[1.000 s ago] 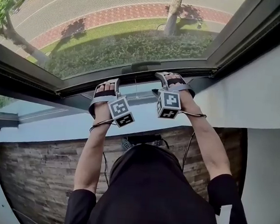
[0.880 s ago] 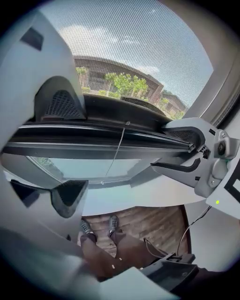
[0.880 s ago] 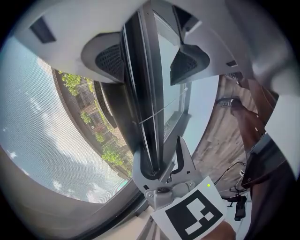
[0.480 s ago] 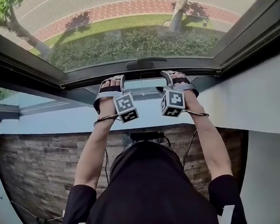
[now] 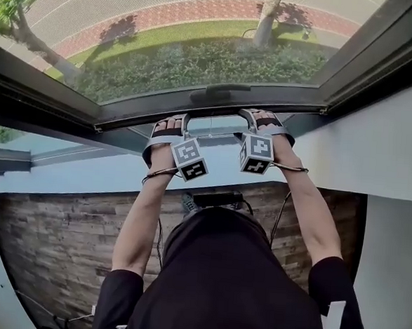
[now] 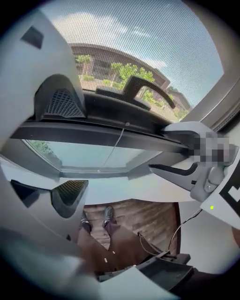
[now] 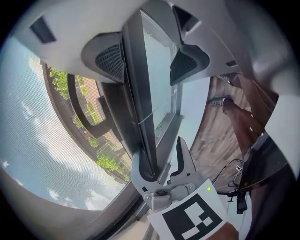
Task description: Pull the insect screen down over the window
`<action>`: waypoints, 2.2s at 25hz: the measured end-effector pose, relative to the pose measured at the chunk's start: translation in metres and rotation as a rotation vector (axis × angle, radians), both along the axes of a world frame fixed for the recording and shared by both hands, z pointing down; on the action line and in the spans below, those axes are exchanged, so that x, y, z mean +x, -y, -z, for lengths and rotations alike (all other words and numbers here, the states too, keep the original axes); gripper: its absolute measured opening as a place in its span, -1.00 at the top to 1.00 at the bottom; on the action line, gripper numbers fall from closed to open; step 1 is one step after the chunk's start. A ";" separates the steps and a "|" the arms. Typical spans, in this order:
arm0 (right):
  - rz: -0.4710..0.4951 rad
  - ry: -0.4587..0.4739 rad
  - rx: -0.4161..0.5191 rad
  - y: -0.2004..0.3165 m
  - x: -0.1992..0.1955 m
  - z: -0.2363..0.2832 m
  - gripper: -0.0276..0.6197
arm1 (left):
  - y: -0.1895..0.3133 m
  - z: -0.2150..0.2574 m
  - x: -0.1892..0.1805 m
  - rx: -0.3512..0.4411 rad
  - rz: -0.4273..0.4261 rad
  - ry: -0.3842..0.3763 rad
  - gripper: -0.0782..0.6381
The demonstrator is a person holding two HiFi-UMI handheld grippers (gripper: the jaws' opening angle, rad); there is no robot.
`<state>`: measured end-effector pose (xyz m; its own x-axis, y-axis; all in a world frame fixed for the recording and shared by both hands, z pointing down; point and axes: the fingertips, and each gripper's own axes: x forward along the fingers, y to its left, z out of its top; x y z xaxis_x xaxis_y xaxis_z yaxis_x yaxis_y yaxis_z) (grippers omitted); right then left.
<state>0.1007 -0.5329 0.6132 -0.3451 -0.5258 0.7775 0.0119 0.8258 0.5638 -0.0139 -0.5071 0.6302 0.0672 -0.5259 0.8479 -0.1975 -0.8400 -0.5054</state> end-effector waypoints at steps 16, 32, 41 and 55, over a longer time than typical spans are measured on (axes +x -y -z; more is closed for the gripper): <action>0.028 -0.034 0.043 -0.002 -0.004 0.009 -0.03 | 0.007 -0.006 -0.002 0.086 -0.007 0.021 -0.41; 0.010 -0.020 0.060 0.007 -0.001 -0.001 -0.03 | 0.009 -0.001 -0.002 0.075 -0.016 -0.006 -0.41; 0.008 0.004 0.061 0.008 -0.003 -0.005 -0.03 | 0.008 -0.002 -0.002 0.060 0.011 -0.032 -0.41; 0.022 0.051 0.046 0.011 -0.005 -0.020 -0.03 | 0.003 -0.004 0.002 -0.017 0.060 -0.078 -0.41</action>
